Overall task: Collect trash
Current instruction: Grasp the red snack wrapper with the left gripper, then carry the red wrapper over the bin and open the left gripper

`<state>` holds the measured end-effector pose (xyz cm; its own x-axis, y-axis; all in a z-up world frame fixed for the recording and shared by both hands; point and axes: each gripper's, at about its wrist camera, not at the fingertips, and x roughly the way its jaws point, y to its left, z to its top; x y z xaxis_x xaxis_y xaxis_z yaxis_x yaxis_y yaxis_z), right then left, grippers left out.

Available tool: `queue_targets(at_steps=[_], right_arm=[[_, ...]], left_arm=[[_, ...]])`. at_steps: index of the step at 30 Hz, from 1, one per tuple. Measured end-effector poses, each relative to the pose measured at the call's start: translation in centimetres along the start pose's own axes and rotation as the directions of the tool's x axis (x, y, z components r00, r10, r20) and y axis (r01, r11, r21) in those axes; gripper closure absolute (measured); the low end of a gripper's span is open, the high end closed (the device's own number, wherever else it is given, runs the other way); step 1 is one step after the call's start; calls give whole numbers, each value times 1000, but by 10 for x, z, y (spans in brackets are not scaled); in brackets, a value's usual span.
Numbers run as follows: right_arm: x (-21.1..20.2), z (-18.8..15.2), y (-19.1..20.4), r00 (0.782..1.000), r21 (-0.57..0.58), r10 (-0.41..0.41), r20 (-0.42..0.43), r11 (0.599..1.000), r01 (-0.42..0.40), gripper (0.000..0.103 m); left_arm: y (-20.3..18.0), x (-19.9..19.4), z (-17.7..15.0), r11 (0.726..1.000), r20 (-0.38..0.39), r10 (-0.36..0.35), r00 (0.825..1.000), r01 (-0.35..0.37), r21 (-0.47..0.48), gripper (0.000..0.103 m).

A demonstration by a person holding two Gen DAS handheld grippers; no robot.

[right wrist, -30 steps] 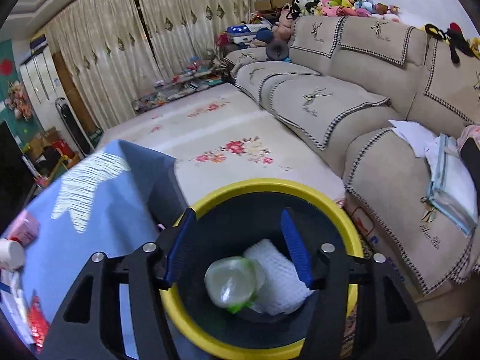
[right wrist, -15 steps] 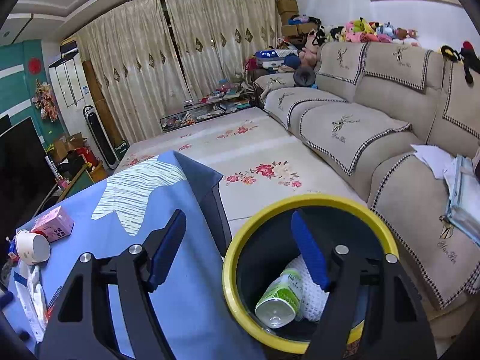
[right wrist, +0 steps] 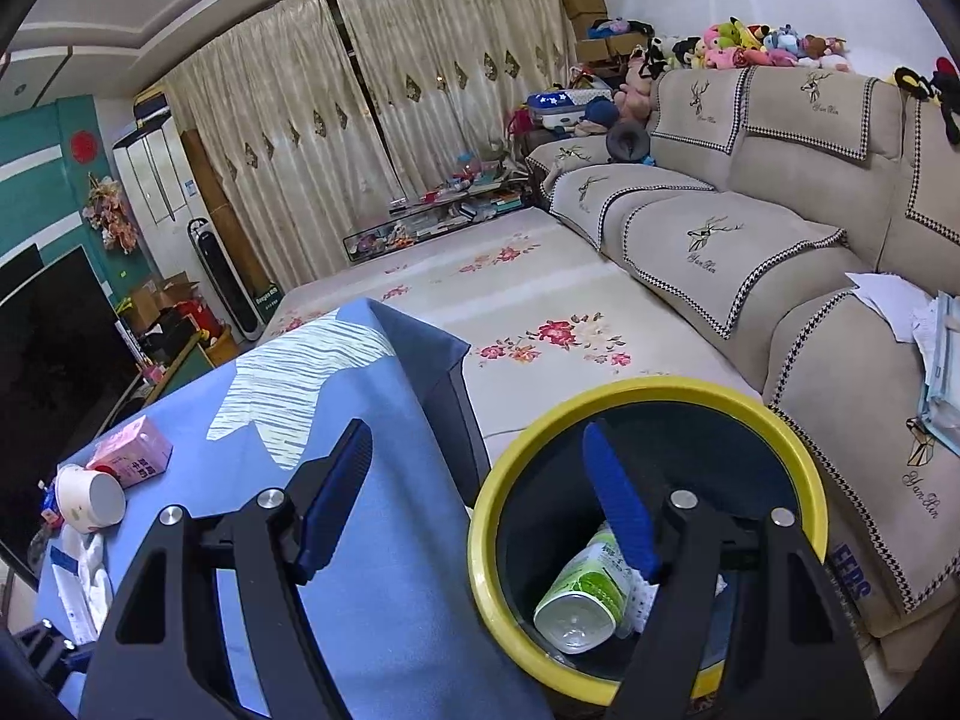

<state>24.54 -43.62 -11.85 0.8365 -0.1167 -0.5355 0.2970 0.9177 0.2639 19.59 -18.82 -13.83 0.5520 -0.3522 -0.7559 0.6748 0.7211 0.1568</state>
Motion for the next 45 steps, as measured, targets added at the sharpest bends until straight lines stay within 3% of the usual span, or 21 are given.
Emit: queue_targets(at_steps=[5,9,15,18,25,33,37,45], right_arm=[[0,1,-3,1000,14,13,0,1000,-13,34],[-1,1,-4,1000,20,22,0,1000,-22,34],[-2,1,-4,1000,26,28,6,999,-28,34],[-5,2,-6,999,32,29,18,999,-29,34],[-19,6,-10,999,19,8,46,1000,-9,34],[-67,4,-56,983,-25,-148,113,988,151,34],[-84,-4,-91,969,-2,-221,109,975,222,34],[-83,-13,-144,957,37,-283,56,959,281,34]], left_arm=[[4,11,-1,1000,-28,8,1000,-8,5,52],[8,14,-1,1000,-34,-13,999,12,-11,71],[14,14,-1,999,-22,-25,999,24,-47,90],[15,9,3,998,-5,-25,1000,25,-54,94],[6,-12,24,998,61,-13,998,16,-55,97],[-19,-18,73,998,126,-61,990,64,-14,97],[-43,-11,105,995,154,-104,983,101,29,97],[-101,32,175,981,150,-184,971,172,90,97]])
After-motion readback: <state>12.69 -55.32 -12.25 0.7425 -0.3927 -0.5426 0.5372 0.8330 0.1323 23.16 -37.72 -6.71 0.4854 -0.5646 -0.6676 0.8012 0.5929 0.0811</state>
